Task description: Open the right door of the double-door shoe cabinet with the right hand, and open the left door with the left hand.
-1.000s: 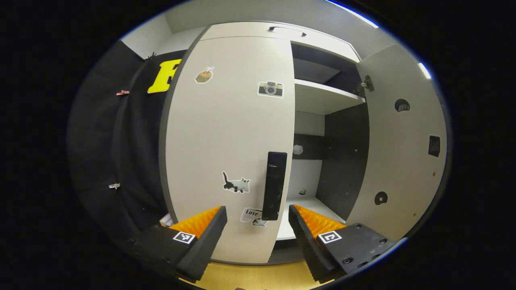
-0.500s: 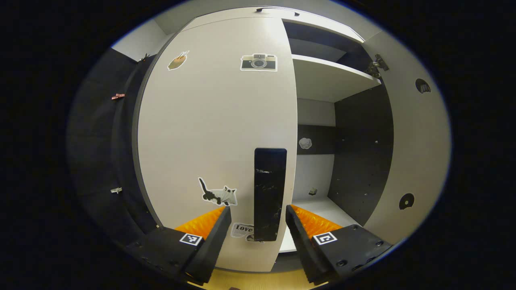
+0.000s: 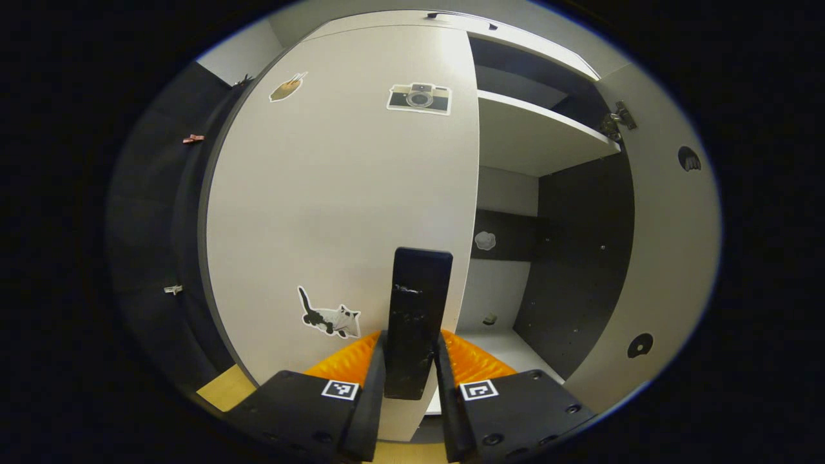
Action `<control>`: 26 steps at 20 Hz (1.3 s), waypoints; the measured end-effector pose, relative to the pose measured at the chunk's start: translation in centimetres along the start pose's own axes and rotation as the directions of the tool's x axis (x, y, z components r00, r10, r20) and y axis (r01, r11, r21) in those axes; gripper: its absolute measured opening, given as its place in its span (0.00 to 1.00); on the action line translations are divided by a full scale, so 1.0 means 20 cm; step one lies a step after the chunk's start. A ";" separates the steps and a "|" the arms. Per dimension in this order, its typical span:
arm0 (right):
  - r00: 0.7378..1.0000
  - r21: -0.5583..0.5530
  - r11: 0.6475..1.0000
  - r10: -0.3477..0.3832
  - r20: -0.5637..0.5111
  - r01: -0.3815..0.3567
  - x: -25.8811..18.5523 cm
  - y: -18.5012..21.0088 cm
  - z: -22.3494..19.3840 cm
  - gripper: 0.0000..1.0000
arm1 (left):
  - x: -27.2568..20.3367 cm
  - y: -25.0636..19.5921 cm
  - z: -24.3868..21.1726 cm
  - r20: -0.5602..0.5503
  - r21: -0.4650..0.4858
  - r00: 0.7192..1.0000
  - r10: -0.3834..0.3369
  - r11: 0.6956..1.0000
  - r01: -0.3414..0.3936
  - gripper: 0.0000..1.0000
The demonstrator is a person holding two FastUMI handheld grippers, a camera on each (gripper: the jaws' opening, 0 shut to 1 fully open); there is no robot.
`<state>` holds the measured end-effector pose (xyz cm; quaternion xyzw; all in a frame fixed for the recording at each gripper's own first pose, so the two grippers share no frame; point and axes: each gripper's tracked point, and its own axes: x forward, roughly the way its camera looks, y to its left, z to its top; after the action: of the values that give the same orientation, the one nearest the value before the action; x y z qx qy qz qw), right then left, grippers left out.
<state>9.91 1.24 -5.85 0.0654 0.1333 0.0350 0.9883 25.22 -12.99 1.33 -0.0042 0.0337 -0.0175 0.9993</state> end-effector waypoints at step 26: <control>0.998 -0.098 0.995 0.021 0.061 -0.015 -0.06 0.15 0.06 0.98 | -0.15 0.08 -0.04 0.008 0.036 0.999 -0.050 0.998 0.049 0.09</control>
<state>8.88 4.02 -4.04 0.0195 0.1002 0.0484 0.9936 22.23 -11.23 0.82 0.0126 0.0287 -0.0428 0.9986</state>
